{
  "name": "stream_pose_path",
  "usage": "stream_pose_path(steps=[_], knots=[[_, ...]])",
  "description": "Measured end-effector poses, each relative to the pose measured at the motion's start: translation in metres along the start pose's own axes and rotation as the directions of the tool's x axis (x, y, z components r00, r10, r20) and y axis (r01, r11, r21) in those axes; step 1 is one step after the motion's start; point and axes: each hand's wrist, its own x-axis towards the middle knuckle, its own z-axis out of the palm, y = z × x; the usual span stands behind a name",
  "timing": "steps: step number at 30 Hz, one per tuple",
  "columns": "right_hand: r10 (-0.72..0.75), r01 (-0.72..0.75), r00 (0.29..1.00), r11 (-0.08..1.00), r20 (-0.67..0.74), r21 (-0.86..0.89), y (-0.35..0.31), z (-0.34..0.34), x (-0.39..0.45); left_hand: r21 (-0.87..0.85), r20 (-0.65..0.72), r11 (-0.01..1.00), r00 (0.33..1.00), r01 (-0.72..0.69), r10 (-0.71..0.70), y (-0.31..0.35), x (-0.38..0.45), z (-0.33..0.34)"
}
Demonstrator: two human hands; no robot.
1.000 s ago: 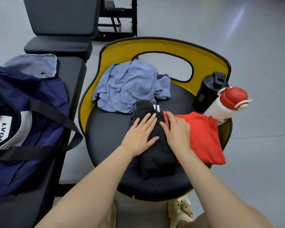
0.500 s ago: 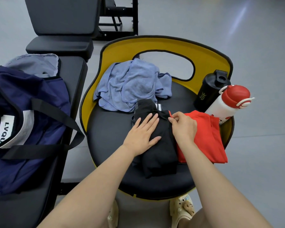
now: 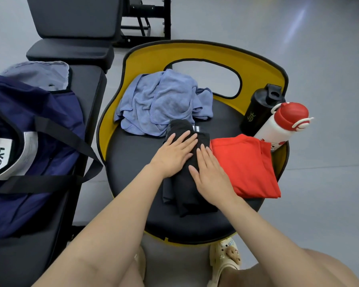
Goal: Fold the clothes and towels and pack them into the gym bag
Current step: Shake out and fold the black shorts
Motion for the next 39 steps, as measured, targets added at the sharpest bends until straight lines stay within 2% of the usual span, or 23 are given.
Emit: stream_pose_path(steps=[6, 8, 9, 11, 12, 13, 14, 16, 18, 20, 21, 23, 27, 29, 34, 36, 39], knots=[[0.060, -0.048, 0.997, 0.977, 0.053, -0.207, 0.009, 0.017, -0.007, -0.038, -0.015, 0.999, 1.000, 0.023, -0.023, -0.012, 0.002, -0.008], [0.092, -0.072, 0.992, 0.975, 0.083, -0.212, 0.011, 0.021, -0.009, -0.116, -0.066, 0.989, 0.993, 0.092, -0.100, -0.012, 0.003, -0.008], [0.095, -0.072, 0.991, 0.974, 0.095, -0.214, 0.012, 0.022, -0.009, -0.213, -0.124, 0.963, 0.974, 0.163, -0.192, -0.011, 0.003, -0.008], [0.093, -0.072, 0.992, 0.974, 0.087, -0.216, 0.012, 0.023, -0.009, -0.475, -0.193, 0.810, 0.856, 0.346, -0.479, -0.010, -0.001, -0.010], [0.107, -0.084, 0.990, 0.973, 0.094, -0.216, 0.011, 0.023, -0.009, -0.595, -0.144, 0.683, 0.780, 0.424, -0.609, -0.010, -0.004, -0.012], [0.117, -0.093, 0.988, 0.972, 0.099, -0.216, 0.011, 0.024, -0.010, -0.688, -0.030, 0.540, 0.724, 0.485, -0.689, -0.010, -0.005, -0.014], [0.119, -0.096, 0.989, 0.972, 0.093, -0.216, 0.011, 0.024, -0.010, -0.740, 0.118, 0.409, 0.701, 0.534, -0.703, -0.010, -0.005, -0.016], [0.103, -0.082, 0.991, 0.973, 0.084, -0.217, 0.010, 0.024, -0.009, -0.779, 0.332, 0.251, 0.718, 0.574, -0.613, -0.007, -0.005, -0.014], [0.082, -0.065, 0.994, 0.974, 0.070, -0.216, 0.009, 0.024, -0.007, -0.835, 0.406, 0.100, 0.729, 0.541, -0.551, -0.003, -0.002, -0.010], [0.073, -0.061, 0.996, 0.976, 0.050, -0.210, 0.009, 0.021, -0.004, -0.889, 0.397, -0.036, 0.729, 0.457, -0.557, 0.004, 0.002, -0.006], [0.069, -0.059, 0.996, 0.981, 0.050, -0.187, 0.009, 0.018, -0.002, -0.908, 0.372, -0.067, 0.724, 0.413, -0.581, 0.007, 0.004, -0.005], [0.047, -0.044, 0.999, 0.991, 0.026, -0.123, 0.009, 0.012, 0.001, -0.932, 0.320, -0.068, 0.721, 0.355, -0.615, 0.012, 0.005, -0.003], [0.032, -0.031, 0.998, 0.999, -0.047, 0.027, 0.009, 0.007, 0.003, -0.936, 0.240, 0.053, 0.744, 0.347, -0.624, 0.024, 0.008, -0.006], [0.062, -0.054, 0.993, 0.996, -0.105, 0.077, 0.009, 0.007, 0.002, -0.946, 0.202, 0.068, 0.739, 0.318, -0.643, 0.028, 0.010, -0.011], [0.061, -0.014, 0.939, 0.990, -0.340, 0.139, 0.002, -0.011, 0.011, -0.986, 0.151, -0.150, 0.752, 0.070, -0.642, 0.025, 0.014, -0.035], [0.026, 0.023, 0.929, 0.992, -0.368, 0.127, -0.002, -0.016, 0.019, -0.977, 0.171, -0.205, 0.755, 0.049, -0.633, 0.017, 0.015, -0.043], [0.002, 0.029, 0.951, 0.995, -0.310, 0.097, -0.009, -0.010, 0.031, -0.953, 0.261, -0.285, 0.746, 0.099, -0.613, 0.002, 0.017, -0.040]])
